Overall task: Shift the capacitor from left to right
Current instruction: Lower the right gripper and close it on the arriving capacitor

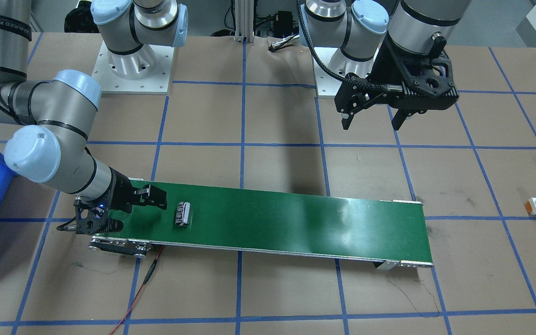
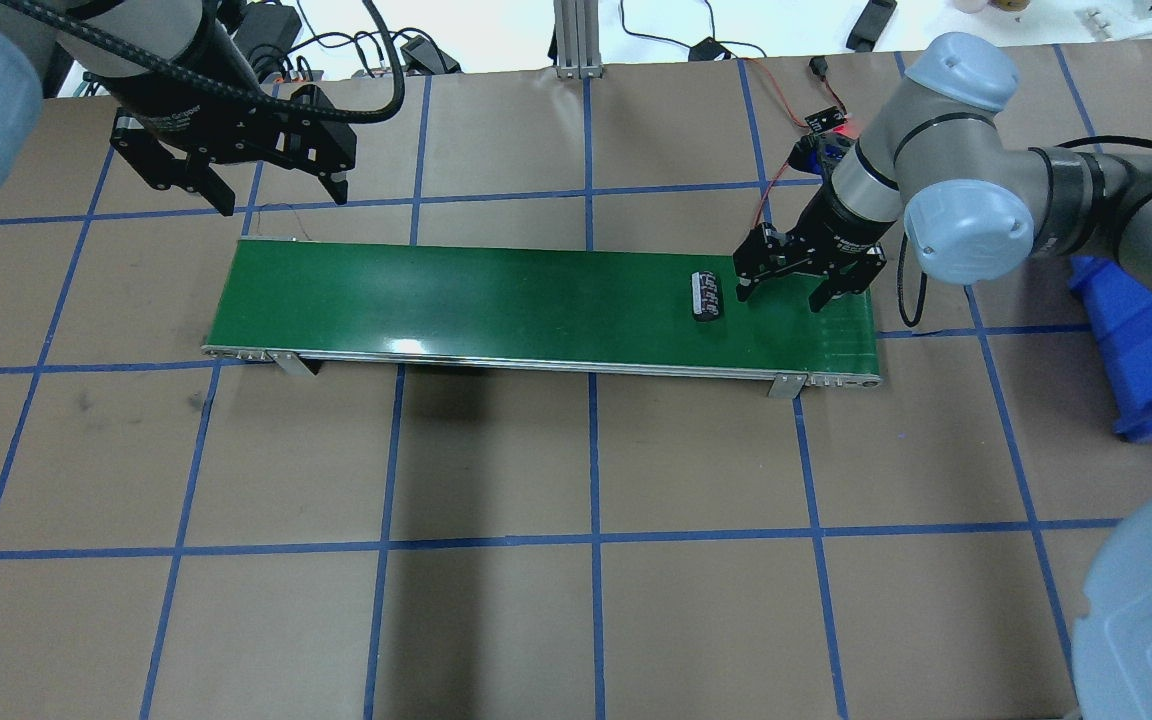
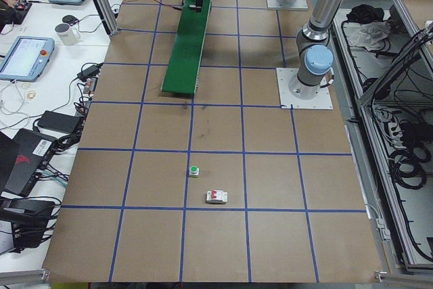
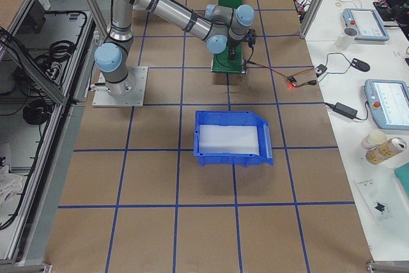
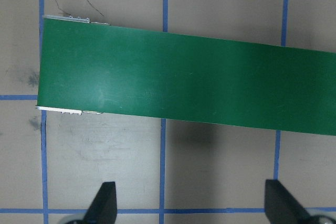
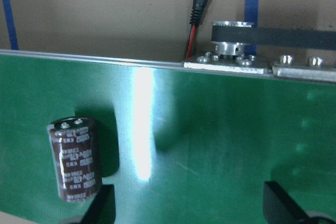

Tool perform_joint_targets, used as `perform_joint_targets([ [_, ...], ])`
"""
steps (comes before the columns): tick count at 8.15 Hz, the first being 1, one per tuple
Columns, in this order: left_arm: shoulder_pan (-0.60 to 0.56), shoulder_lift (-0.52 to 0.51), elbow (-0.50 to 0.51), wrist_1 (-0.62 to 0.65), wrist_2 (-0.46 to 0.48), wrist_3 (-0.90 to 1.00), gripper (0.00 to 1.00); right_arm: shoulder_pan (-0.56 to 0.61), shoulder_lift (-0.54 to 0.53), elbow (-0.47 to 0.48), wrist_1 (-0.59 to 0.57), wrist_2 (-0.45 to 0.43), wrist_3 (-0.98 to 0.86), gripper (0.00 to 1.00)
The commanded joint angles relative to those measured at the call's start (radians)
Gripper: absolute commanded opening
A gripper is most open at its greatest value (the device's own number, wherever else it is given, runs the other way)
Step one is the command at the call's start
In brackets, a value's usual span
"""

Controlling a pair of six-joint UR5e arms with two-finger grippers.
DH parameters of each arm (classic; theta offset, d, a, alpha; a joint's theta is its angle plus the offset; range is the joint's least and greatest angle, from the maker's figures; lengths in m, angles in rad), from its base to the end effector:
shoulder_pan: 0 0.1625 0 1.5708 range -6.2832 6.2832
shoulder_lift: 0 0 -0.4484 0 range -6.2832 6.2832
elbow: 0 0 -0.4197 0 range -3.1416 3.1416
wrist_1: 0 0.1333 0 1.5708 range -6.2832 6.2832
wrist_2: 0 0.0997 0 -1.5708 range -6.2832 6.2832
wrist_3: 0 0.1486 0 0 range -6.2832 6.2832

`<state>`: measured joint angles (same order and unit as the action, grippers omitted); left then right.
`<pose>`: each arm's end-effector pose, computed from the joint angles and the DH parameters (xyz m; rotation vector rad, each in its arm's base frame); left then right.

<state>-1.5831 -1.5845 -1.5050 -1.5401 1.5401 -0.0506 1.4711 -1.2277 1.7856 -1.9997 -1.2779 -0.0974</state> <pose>-0.1445 -0.5352 0.4929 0.0575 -3.1052 0.1271 0.1169 -0.6021 0.2087 0.0303 2.8344 0.1411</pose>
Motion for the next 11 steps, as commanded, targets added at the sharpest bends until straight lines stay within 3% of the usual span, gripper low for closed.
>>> perform_joint_targets([
  [1,0.000,0.001,-0.001,0.000,0.000,0.000,1.00,0.002,0.000,0.001,0.001,0.000,0.004,1.00],
  [4,0.000,0.000,-0.001,0.000,0.002,0.000,1.00,0.002,0.000,0.001,-0.001,0.000,0.004,1.00],
  [5,0.000,0.000,-0.001,0.000,0.000,0.000,1.00,0.000,0.000,0.000,-0.002,0.000,0.002,0.93],
  [6,0.000,0.000,-0.001,0.000,0.002,-0.002,1.00,0.000,0.000,0.001,-0.002,0.000,0.001,0.76],
  [7,0.000,0.001,-0.001,0.000,0.002,-0.002,1.00,0.002,0.000,0.000,-0.002,-0.009,-0.004,0.48],
  [9,0.000,0.000,-0.001,0.000,0.000,0.000,1.00,0.000,0.000,-0.002,0.001,-0.012,-0.002,0.05],
  [11,0.000,0.001,-0.001,0.000,0.000,0.000,1.00,0.000,-0.001,-0.009,0.001,-0.015,0.008,0.00],
])
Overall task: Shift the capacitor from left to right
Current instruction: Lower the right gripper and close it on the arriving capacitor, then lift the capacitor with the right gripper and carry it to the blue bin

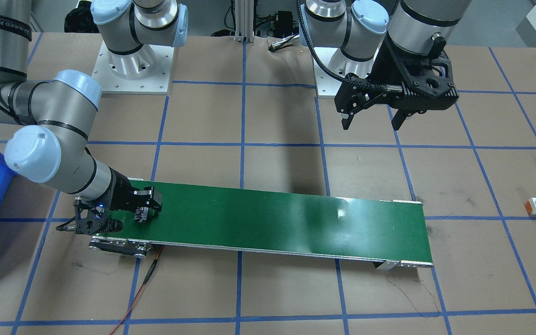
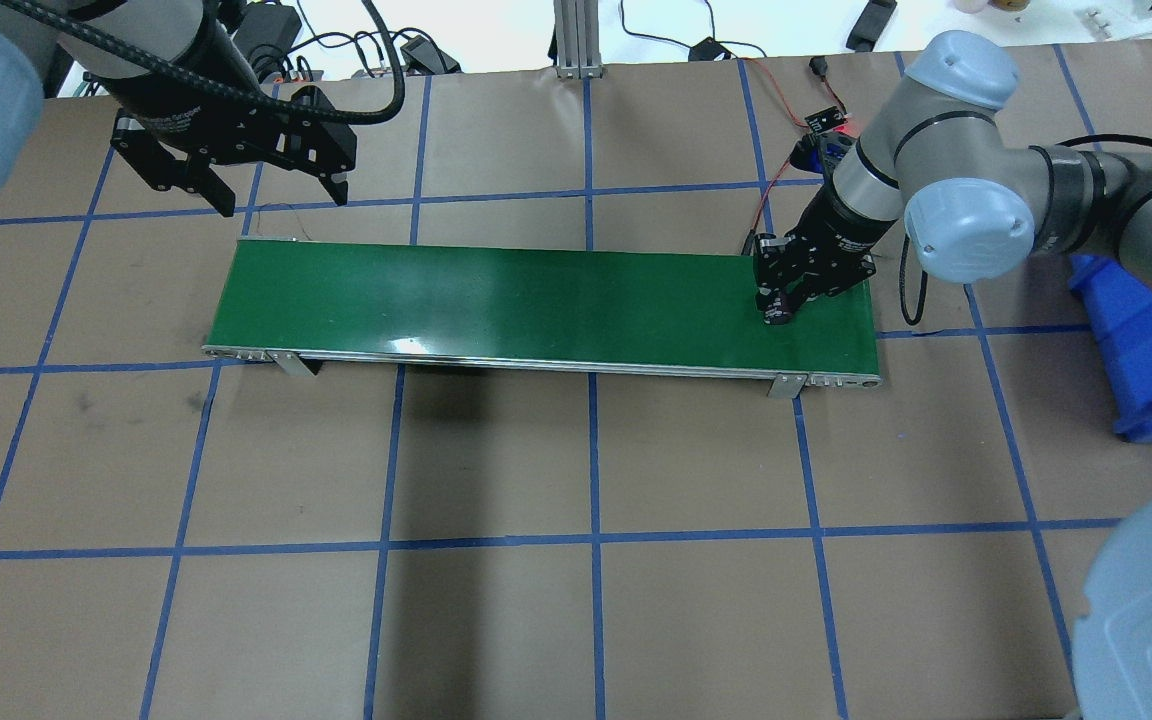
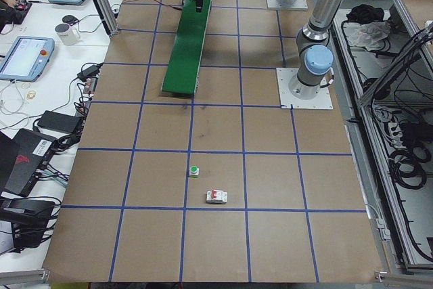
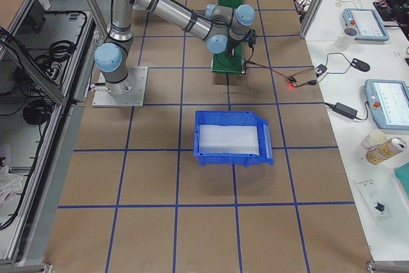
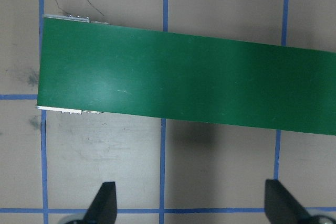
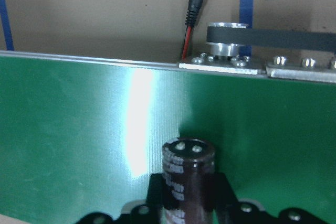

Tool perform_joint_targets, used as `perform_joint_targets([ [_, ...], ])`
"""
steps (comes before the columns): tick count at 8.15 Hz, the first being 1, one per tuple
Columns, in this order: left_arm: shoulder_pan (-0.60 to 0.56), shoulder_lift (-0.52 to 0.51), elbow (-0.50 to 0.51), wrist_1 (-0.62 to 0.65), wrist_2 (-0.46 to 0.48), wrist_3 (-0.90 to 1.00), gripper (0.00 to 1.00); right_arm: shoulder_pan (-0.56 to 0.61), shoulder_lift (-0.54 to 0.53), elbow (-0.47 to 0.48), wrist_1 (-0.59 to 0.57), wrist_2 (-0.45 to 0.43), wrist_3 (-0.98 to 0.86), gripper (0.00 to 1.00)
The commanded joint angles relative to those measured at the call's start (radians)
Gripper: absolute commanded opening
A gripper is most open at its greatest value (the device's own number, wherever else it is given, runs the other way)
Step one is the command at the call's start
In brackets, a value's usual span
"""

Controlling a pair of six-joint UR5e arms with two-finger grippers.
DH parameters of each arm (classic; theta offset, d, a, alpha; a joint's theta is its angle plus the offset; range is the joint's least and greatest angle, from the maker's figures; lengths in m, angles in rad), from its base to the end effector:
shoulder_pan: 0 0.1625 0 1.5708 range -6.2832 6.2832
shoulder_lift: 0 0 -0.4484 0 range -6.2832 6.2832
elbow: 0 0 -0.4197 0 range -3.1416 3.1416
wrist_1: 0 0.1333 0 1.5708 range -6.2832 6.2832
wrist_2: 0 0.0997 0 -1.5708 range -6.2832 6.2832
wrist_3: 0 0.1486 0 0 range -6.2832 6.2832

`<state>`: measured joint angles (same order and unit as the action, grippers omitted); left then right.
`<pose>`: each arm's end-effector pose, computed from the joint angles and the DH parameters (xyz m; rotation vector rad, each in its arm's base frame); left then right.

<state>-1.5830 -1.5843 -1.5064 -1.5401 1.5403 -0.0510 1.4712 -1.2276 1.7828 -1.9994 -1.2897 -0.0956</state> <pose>-0.1444 -0.5350 0.4923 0.0583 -3.1055 0.1252 0.1152 -0.6029 0.2093 0.0312 2.8465 0.1403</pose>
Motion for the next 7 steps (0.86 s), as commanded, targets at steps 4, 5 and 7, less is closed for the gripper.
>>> perform_joint_targets([
  [4,0.000,0.001,0.000,0.000,0.000,0.000,1.00,-0.008,-0.036,-0.156,0.066,-0.207,-0.057,0.00],
  [5,0.000,0.003,0.000,0.000,-0.002,0.000,1.00,-0.028,-0.062,-0.180,0.089,-0.250,-0.147,0.00],
  [7,0.000,0.001,0.000,0.000,0.000,0.000,1.00,-0.176,-0.099,-0.189,0.093,-0.298,-0.433,0.00],
])
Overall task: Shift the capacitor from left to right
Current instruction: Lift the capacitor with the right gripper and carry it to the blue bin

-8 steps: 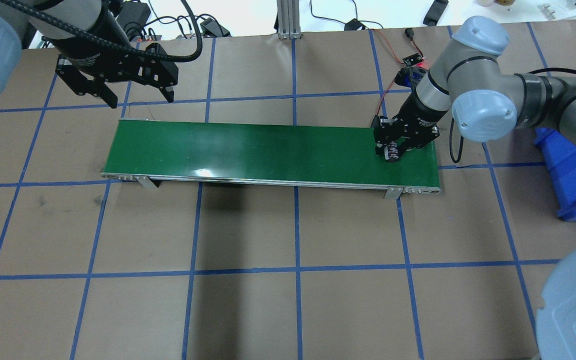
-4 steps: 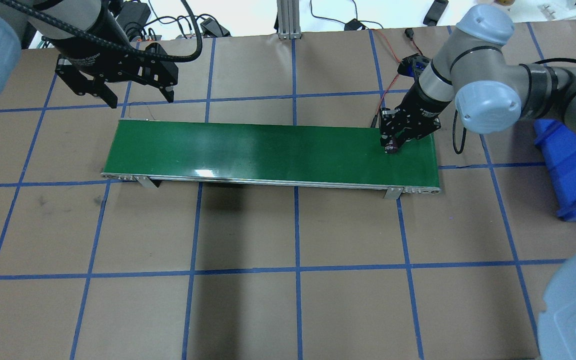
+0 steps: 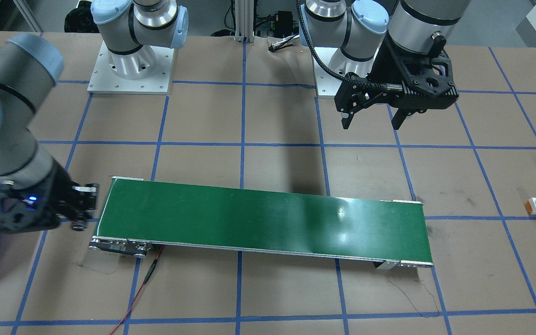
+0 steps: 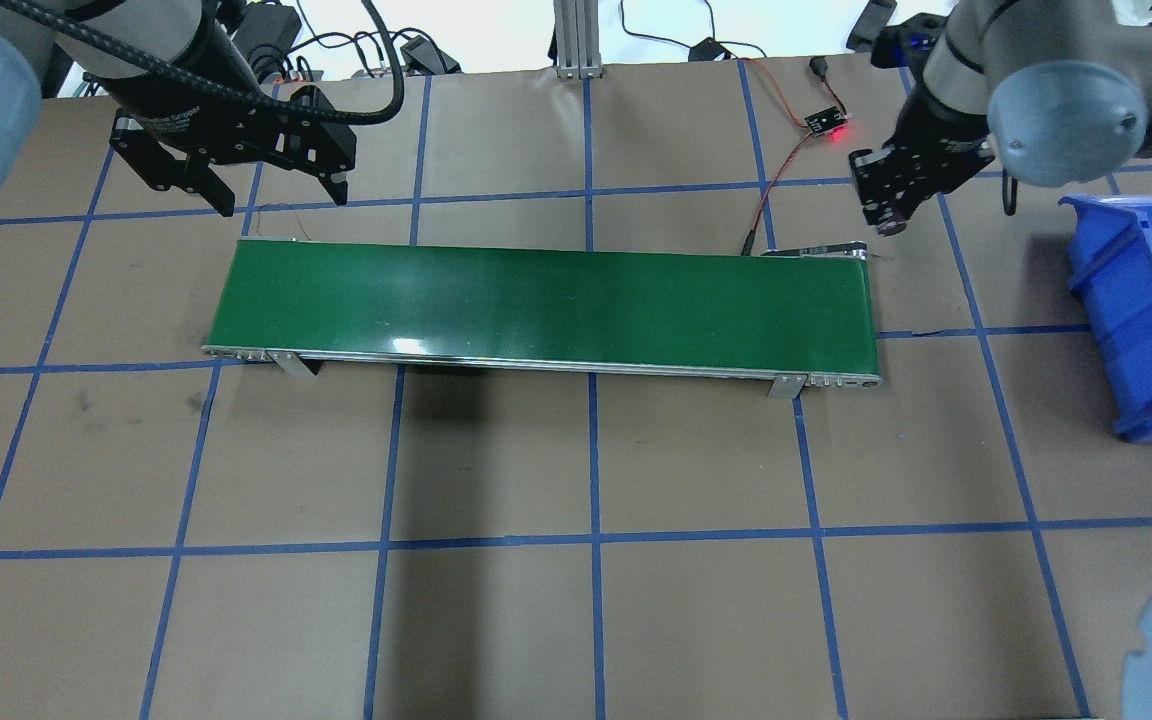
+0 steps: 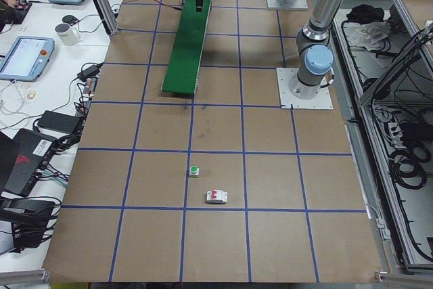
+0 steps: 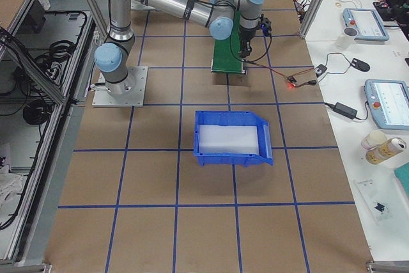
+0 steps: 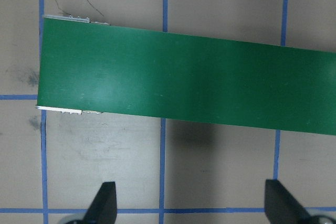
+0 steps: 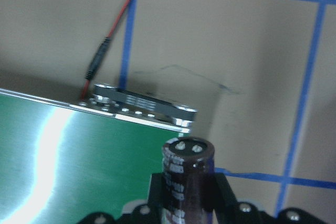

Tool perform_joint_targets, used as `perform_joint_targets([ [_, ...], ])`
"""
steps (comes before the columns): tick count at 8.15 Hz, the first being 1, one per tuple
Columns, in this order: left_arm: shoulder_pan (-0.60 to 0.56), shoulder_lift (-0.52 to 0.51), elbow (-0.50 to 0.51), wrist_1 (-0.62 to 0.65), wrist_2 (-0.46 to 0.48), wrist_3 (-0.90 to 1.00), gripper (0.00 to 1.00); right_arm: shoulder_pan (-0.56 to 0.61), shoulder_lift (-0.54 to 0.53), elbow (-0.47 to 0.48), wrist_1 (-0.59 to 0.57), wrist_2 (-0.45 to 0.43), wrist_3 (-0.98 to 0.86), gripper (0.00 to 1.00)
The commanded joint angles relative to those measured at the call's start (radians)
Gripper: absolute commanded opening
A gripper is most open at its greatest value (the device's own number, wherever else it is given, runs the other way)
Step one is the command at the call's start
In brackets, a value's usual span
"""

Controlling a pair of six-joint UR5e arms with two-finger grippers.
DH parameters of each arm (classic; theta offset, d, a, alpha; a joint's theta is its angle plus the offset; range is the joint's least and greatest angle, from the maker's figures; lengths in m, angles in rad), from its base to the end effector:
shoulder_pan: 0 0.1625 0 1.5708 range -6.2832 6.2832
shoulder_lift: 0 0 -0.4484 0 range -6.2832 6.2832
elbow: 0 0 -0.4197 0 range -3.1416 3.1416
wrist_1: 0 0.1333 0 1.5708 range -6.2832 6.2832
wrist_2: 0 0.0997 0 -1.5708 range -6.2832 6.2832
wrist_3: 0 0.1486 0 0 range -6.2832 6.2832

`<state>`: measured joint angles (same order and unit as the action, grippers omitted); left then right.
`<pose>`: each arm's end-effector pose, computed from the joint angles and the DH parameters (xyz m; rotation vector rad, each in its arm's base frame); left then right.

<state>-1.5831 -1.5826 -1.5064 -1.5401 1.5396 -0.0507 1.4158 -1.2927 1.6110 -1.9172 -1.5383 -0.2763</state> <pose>-0.1445 -0.5344 0.4932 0.0576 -3.1047 0.1278 0.0399 -0.6394 0.3167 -0.1895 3.1096 -0.0536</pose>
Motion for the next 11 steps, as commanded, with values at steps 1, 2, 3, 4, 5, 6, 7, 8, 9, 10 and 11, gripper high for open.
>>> perform_joint_targets([
  [1,0.000,0.000,0.000,0.000,0.001,0.000,1.00,-0.218,-0.036,-0.022,0.009,-0.083,-0.420,0.00],
  [2,0.000,0.000,0.000,0.000,0.001,0.000,1.00,-0.304,-0.034,-0.022,-0.002,-0.091,-0.584,0.00],
  [3,0.000,0.001,0.000,0.000,0.001,0.000,1.00,-0.377,-0.027,-0.022,-0.015,-0.092,-0.729,0.00],
  [4,0.000,0.001,0.000,0.000,0.001,0.000,1.00,-0.458,-0.016,-0.020,-0.063,-0.092,-0.870,0.00],
  [5,0.000,0.001,0.000,0.000,0.001,0.000,1.00,-0.521,0.010,-0.020,-0.068,-0.088,-0.977,0.00],
  [6,0.000,0.001,0.000,0.000,0.001,0.000,1.00,-0.549,0.053,-0.007,-0.125,-0.092,-1.080,0.00],
  [7,0.000,0.000,0.000,0.000,0.001,0.000,1.00,-0.551,0.102,0.001,-0.176,-0.095,-1.145,0.00],
  [8,0.000,0.000,0.000,0.000,-0.001,0.000,1.00,-0.551,0.163,0.006,-0.212,-0.120,-1.147,0.00],
  [9,0.000,0.000,0.000,0.000,0.000,0.000,1.00,-0.551,0.203,0.013,-0.236,-0.138,-1.147,0.03],
  [10,0.000,0.000,0.000,0.000,-0.001,0.000,1.00,-0.551,0.220,0.018,-0.244,-0.154,-1.147,0.12],
  [11,0.000,0.000,-0.002,0.000,-0.001,0.000,1.00,-0.551,0.220,0.018,-0.244,-0.154,-1.147,0.52],
])
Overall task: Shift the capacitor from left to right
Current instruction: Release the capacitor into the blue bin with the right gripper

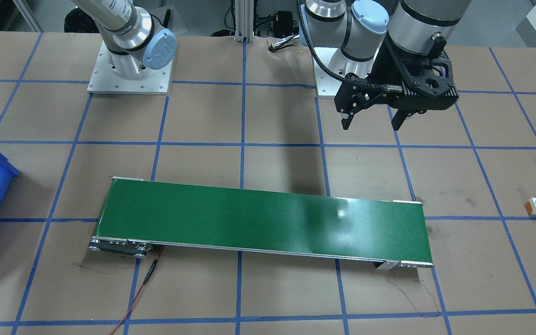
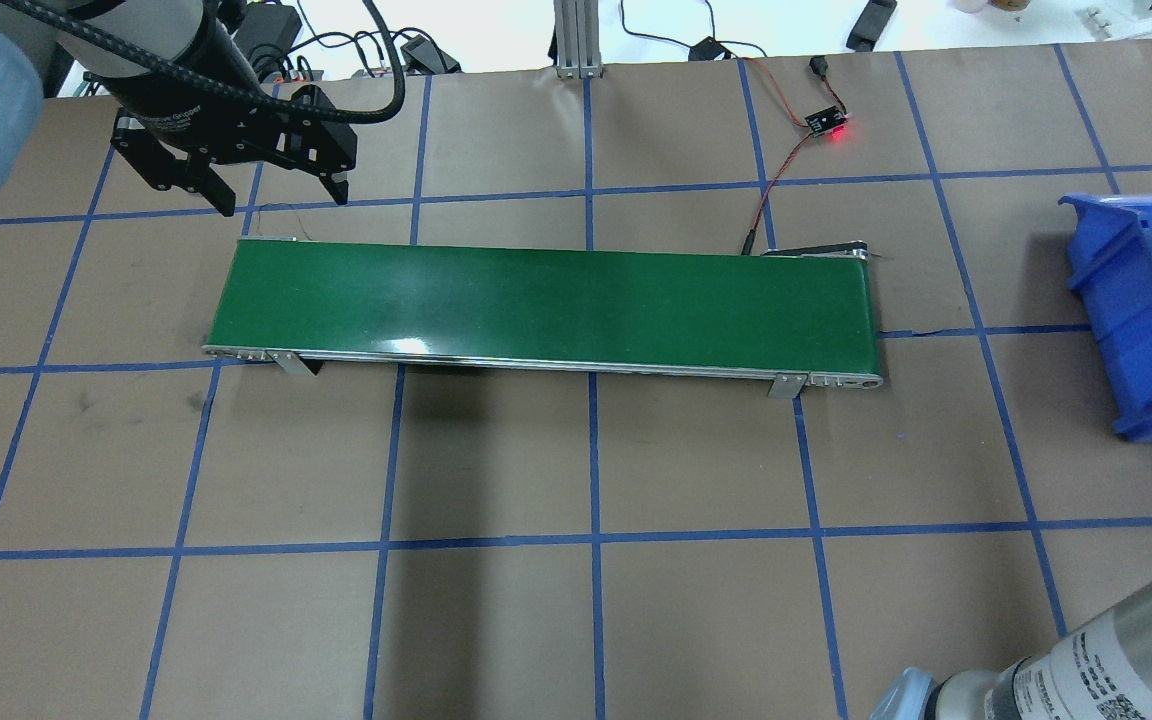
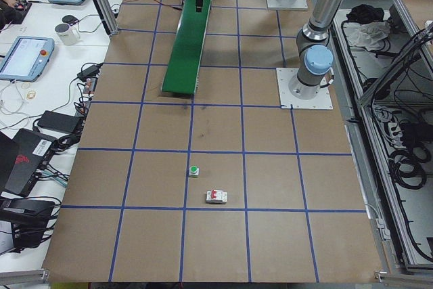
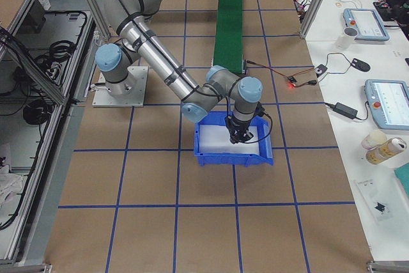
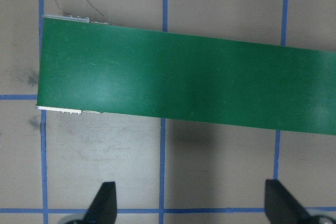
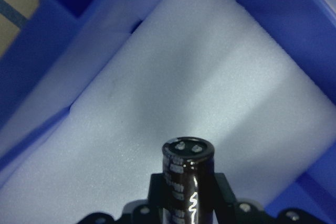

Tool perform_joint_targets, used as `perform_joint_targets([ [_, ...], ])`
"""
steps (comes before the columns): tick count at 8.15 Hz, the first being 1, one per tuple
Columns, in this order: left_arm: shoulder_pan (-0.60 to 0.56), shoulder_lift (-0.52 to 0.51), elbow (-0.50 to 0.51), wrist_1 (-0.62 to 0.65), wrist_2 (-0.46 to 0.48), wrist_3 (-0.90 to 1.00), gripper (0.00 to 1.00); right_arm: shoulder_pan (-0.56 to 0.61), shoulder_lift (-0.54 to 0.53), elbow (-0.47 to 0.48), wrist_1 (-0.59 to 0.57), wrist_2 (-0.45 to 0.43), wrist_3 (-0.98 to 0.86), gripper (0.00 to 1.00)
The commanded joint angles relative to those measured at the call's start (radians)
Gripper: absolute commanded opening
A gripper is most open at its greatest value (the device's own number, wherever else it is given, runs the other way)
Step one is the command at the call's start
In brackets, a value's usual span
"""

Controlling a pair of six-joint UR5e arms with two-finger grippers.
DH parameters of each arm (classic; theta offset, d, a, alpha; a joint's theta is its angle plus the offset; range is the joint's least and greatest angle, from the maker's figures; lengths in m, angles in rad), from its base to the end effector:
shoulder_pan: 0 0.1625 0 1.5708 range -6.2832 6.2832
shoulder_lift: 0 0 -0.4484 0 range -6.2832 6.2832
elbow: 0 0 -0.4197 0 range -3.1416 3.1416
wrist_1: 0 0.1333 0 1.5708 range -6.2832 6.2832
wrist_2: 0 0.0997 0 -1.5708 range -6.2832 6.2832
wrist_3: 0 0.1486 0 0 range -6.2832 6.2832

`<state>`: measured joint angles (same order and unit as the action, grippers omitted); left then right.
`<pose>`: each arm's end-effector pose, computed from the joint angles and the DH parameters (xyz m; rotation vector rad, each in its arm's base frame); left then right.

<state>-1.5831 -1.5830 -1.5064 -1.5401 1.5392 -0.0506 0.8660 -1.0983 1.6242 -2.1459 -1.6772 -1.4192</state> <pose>-0.1446 -0.5345 0.4930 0.0574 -3.1043 0.1271 -0.3471 -0.5895 0.2084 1.0610 -2.8542 -0.1051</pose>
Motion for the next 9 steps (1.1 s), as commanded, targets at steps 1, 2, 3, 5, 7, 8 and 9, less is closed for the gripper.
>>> perform_joint_targets([
  [1,0.000,0.000,-0.001,0.000,-0.001,0.000,1.00,-0.001,0.015,0.005,-0.014,-0.009,-0.006,1.00],
  [2,0.000,0.000,-0.001,0.000,0.001,0.000,1.00,-0.001,-0.004,0.003,-0.009,-0.009,-0.010,1.00],
  [3,0.000,0.000,-0.001,0.000,0.001,0.000,1.00,-0.001,-0.050,0.003,0.001,-0.001,-0.009,1.00],
  [5,0.000,0.000,0.000,0.000,0.001,0.000,1.00,-0.001,-0.189,0.002,0.181,0.106,0.011,1.00],
  [7,0.000,0.000,-0.001,0.000,0.001,0.000,1.00,0.033,-0.303,0.000,0.349,0.113,0.179,1.00],
  [8,0.000,0.000,0.000,0.000,0.001,0.000,1.00,0.088,-0.361,-0.013,0.448,0.113,0.292,1.00],
  [9,0.000,0.001,0.000,0.000,0.001,0.000,1.00,0.170,-0.424,-0.015,0.493,0.111,0.397,1.00],
])
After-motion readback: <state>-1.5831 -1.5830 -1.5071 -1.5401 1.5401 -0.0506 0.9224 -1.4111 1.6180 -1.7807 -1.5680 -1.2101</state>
